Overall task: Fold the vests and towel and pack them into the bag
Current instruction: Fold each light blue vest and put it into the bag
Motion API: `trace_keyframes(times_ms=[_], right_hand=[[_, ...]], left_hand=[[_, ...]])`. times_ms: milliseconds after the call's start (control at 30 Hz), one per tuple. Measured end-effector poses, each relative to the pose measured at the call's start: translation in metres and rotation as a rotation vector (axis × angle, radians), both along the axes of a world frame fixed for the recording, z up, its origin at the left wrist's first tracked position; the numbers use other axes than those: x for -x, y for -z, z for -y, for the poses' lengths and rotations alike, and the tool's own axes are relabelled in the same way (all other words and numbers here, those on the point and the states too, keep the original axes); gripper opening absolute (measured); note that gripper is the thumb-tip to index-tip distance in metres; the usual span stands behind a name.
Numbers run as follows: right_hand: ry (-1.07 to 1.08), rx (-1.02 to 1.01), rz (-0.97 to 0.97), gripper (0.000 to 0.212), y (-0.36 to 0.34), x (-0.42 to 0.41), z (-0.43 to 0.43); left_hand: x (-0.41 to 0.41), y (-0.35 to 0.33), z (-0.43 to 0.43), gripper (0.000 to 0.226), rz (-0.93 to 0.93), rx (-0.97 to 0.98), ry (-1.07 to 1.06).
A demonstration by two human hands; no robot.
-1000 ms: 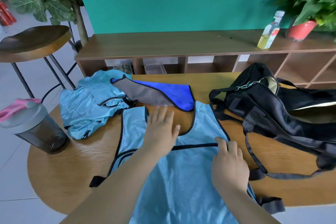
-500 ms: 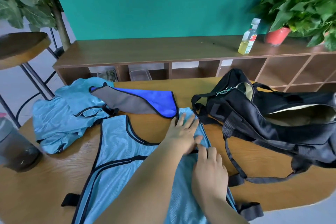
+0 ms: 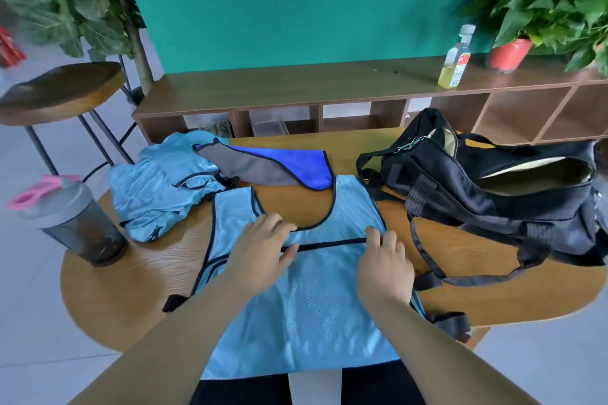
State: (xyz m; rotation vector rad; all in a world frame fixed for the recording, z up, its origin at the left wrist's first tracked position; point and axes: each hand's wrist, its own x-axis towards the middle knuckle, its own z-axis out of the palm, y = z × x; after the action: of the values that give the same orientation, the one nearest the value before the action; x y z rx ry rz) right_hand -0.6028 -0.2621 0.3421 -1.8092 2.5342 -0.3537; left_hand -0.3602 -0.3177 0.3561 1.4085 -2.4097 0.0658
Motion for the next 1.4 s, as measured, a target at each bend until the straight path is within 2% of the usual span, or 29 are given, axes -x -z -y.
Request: trace_keyframes(times_ms=[100,233,333,500,633,933,1100,1400], right_hand=[[0.004,-0.024,0.065,0.064,-0.004,0.002,0.000],[0.092,0.009,0.388,0.058,-0.011,0.011,0.007],[0.127,0.116,0.575,0.046,-0.014,0.024,0.007],[0.057,0.244,0.738,0.029,-0.021,0.042,-0.006],[0.023,0.271,0.759,0.026,-0.027,0.051,-0.014],[-0.034,0.246,0.794,0.020,-0.021,0.062,-0.011],[0.001,0.216,0.748,0.018,-0.018,0.063,-0.005],[0.011,0.223,0.751,0.015,-0.019,0.063,-0.004]], left_hand=[[-0.033,-0.007,-0.019,0.045,0.073,-0.133,-0.166],[-0.071,-0.013,-0.033,0.054,0.038,-0.301,-0.299],[-0.089,-0.018,-0.037,0.049,0.056,-0.306,-0.330],[-0.102,-0.023,-0.042,0.040,0.061,-0.372,-0.338],[-0.109,-0.019,-0.044,0.037,-0.007,-0.458,-0.364],[-0.121,-0.011,-0.053,0.035,-0.205,-0.440,-0.496],[-0.123,-0.011,-0.053,0.024,-0.271,-0.474,-0.554],[-0.130,-0.015,-0.051,0.017,-0.349,-0.539,-0.530]])
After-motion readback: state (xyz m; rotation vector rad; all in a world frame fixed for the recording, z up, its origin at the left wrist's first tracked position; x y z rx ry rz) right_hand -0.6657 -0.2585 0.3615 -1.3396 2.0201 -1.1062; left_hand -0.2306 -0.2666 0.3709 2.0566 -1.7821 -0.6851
